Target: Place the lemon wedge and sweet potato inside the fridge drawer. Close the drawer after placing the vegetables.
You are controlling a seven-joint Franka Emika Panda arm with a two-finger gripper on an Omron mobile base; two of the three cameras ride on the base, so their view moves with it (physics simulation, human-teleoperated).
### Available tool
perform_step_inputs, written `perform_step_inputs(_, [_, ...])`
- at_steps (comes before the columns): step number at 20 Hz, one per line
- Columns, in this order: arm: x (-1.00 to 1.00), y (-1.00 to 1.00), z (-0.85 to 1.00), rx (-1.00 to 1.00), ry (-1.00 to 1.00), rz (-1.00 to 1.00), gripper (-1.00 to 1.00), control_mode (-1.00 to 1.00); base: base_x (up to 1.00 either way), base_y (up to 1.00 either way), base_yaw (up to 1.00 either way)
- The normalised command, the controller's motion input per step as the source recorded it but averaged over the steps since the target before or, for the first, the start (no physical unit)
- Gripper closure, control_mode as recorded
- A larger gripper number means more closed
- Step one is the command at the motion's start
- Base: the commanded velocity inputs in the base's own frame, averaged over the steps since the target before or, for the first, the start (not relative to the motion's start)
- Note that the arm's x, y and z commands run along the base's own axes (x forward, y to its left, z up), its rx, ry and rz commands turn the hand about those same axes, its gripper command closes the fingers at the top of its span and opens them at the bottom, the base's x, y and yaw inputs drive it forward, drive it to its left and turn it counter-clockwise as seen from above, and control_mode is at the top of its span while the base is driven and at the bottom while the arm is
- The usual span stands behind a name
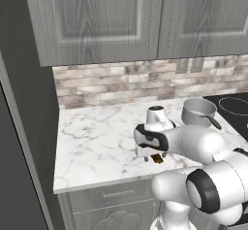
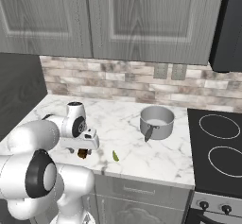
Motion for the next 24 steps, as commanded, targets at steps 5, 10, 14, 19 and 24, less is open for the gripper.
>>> perform_step_inputs(5, [0.0, 0.0, -0.27, 0.0, 0.01, 0.0, 1.0, -1.0, 0.0, 0.0, 0.0])
perform_step_inputs(10, [0.0, 0.1, -0.22, -0.03, 0.06, 0.05, 1.0, -1.0, 0.0, 0.0, 0.0])
perform_step_inputs(14, [-0.05, 0.18, 0.02, -0.04, 0.05, 0.11, 1.0, -1.0, 0.0, 0.0, 0.0])
perform_step_inputs(19, [-0.44, -0.08, 0.84, 0.02, -0.07, 0.08, 1.0, -1.0, 0.0, 0.0, 0.0])
perform_step_inputs(24, [-0.76, -0.18, 1.0, 0.07, -0.09, 0.13, 1.0, -1.0, 0.0, 0.0, 0.0])
